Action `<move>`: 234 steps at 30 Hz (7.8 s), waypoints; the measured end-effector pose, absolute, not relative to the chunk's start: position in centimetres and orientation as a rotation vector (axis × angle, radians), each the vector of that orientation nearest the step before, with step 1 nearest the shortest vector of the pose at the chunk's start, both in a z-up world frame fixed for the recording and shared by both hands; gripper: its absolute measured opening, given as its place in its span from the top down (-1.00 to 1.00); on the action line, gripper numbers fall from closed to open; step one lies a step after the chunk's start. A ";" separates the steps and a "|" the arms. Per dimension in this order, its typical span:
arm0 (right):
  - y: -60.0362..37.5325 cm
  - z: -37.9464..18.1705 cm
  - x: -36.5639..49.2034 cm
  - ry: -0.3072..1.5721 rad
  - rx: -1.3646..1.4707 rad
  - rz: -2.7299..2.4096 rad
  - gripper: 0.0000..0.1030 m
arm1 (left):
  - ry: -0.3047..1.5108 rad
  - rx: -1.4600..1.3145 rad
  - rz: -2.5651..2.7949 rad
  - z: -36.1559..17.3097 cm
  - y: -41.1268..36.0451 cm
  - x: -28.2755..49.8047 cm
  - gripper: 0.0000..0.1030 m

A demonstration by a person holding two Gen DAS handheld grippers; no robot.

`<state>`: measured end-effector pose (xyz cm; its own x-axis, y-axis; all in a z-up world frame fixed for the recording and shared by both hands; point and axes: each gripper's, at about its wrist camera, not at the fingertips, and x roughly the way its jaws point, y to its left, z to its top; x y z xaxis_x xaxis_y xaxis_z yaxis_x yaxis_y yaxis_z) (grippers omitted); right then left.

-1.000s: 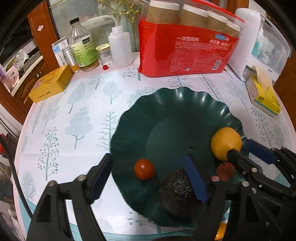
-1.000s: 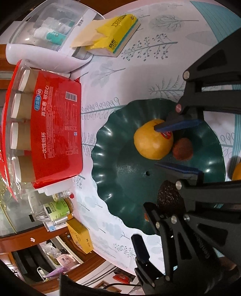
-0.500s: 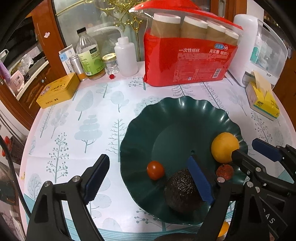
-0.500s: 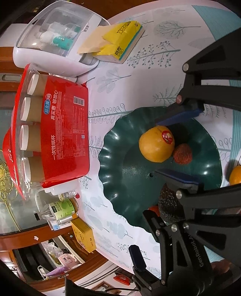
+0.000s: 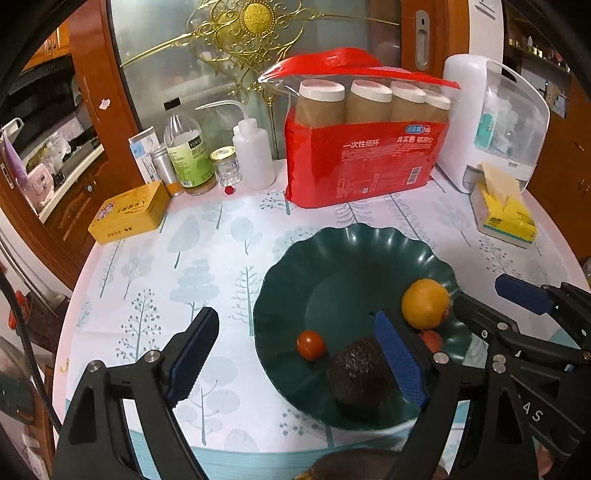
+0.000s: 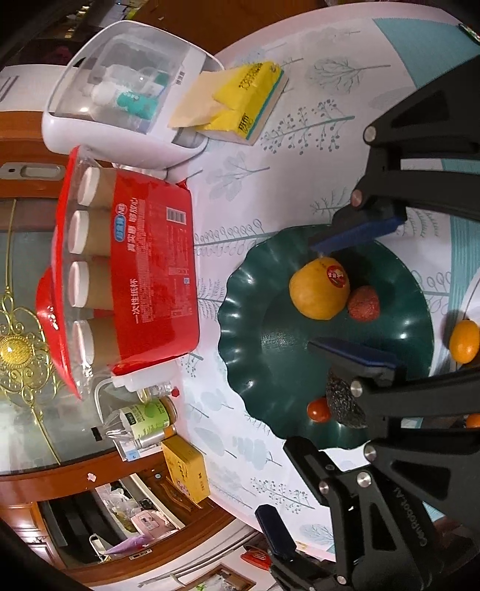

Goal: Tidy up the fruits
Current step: 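Open both tools to drop tomato and lychee onto the green plate, then move both tools back toward the remaining fruits on the placemat, then grasp the brown wrinkled fruit with the left tool while the right tool grasps a cherry tomato, then carry the wrinkled fruit and tomato in both tools over the green plate, then open both tools to release the wrinkled fruit and tomato onto the plate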

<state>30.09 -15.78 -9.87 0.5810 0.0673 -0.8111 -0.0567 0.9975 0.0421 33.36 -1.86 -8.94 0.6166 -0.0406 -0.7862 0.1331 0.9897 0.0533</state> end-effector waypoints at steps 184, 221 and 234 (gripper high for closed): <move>-12.1 -18.0 39.8 1.114 -0.152 0.279 0.49 | 1.206 0.060 -0.171 -19.2 -2.0 44.0 0.43; -13.0 -13.1 37.2 1.053 -0.095 0.234 0.02 | 1.157 0.091 -0.176 -13.2 0.3 38.9 -0.74; -13.1 -8.6 33.0 1.010 -0.079 0.194 0.00 | 1.107 0.091 -0.190 -8.5 1.1 34.5 -0.76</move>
